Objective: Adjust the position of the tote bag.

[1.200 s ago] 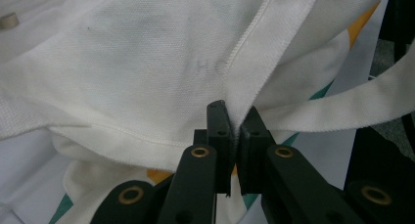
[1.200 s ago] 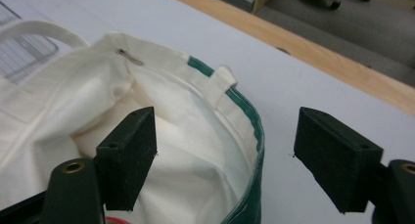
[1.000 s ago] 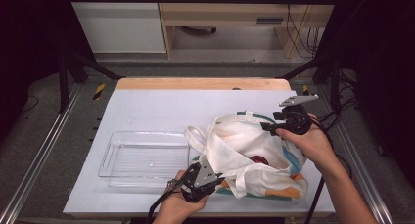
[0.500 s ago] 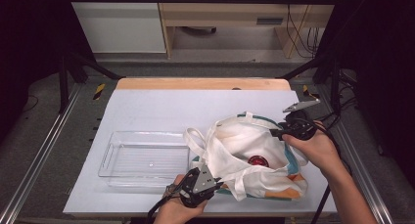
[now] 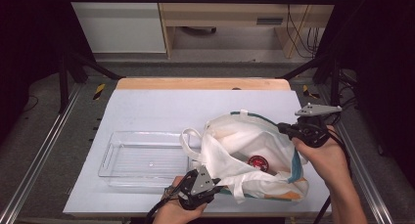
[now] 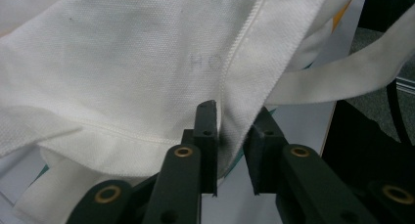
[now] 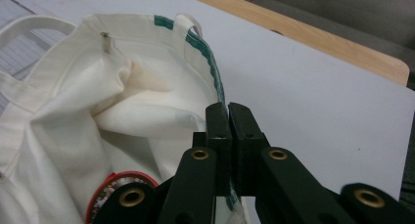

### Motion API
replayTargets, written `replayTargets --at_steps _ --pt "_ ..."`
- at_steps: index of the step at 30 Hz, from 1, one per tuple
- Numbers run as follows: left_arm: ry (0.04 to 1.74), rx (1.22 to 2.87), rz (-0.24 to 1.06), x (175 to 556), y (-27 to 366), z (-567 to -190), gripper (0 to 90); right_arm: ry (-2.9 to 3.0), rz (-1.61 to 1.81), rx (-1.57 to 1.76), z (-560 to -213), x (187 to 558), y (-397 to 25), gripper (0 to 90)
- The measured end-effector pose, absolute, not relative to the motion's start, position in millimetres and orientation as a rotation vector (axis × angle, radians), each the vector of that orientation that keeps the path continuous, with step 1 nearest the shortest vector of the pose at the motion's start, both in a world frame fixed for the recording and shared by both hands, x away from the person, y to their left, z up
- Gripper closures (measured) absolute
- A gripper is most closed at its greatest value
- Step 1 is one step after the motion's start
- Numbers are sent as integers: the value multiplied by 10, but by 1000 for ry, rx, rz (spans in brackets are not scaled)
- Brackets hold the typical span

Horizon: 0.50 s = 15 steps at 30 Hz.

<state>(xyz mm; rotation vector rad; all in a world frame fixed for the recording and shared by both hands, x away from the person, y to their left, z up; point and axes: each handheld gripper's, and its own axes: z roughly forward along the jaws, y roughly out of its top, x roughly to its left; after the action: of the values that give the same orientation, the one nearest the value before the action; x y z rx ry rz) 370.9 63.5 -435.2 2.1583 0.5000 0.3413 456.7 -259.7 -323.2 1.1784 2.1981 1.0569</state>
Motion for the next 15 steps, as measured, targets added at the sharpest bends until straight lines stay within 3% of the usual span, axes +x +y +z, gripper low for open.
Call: replayTargets --at_steps 9,15 --pt "475 2116 372 3551 686 -4130 639 2158 1124 1132 -3220 4393 -2530 884" --pt "470 2083 411 3569 717 -3934 617 2170 1165 1101 -3193 4329 -2560 884"
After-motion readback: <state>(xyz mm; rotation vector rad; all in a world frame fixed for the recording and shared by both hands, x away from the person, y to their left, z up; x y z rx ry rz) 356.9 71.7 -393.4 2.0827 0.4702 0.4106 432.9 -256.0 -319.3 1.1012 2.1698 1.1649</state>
